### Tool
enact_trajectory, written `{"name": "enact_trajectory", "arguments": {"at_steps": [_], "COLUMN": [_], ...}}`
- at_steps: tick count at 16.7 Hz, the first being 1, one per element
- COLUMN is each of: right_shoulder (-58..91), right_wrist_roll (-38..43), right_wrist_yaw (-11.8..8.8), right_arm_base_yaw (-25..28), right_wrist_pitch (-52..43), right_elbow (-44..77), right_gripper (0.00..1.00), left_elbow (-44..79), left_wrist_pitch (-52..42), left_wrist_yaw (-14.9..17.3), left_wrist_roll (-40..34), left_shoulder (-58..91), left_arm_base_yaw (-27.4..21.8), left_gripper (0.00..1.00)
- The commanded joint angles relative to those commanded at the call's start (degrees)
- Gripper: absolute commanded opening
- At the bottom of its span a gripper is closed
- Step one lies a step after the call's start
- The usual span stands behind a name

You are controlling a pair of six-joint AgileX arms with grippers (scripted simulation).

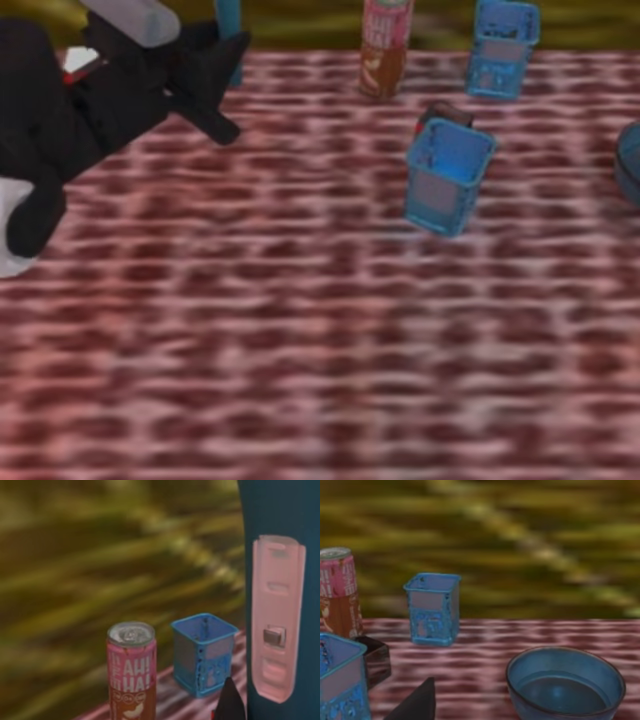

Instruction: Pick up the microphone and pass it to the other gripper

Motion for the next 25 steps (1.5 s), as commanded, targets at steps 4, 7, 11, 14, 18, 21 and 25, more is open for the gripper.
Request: {"name": "enact_trajectory", "arguments": {"at_steps": [4, 7, 11, 14, 18, 21, 25], "right_shoulder": [0.0, 0.0, 0.0, 0.0, 0.0, 0.0, 0.0], "right_wrist_roll": [0.0, 0.0, 0.0, 0.0, 0.0, 0.0, 0.0], "right_wrist_yaw": [0.0, 0.0, 0.0, 0.0, 0.0, 0.0, 0.0], "right_arm_base_yaw": [0.0, 0.0, 0.0, 0.0, 0.0, 0.0, 0.0], "right_wrist_pitch": [0.0, 0.0, 0.0, 0.0, 0.0, 0.0, 0.0], "right_elbow": [0.0, 0.0, 0.0, 0.0, 0.0, 0.0, 0.0], "right_gripper": [1.0, 1.0, 1.0, 1.0, 1.0, 1.0, 1.0], "left_elbow": [0.3, -0.2, -2.3, -4.0, -5.0, -4.7, -5.0], "left_wrist_pitch": [-0.1, 0.6, 3.2, 5.3, 6.6, 6.5, 6.6], "left_wrist_yaw": [-0.1, -2.4, -11.3, -19.0, -22.7, -22.5, -22.7], "left_wrist_roll": [0.0, -0.2, -1.1, -1.9, -2.4, -2.3, -2.4], "left_shoulder": [0.2, -0.3, -2.5, -4.4, -5.8, -5.6, -5.8], "left_arm_base_yaw": [-0.3, -2.5, -10.8, -17.9, -21.6, -21.4, -21.6], "left_gripper": [0.0, 0.0, 0.0, 0.0, 0.0, 0.0, 0.0]}}
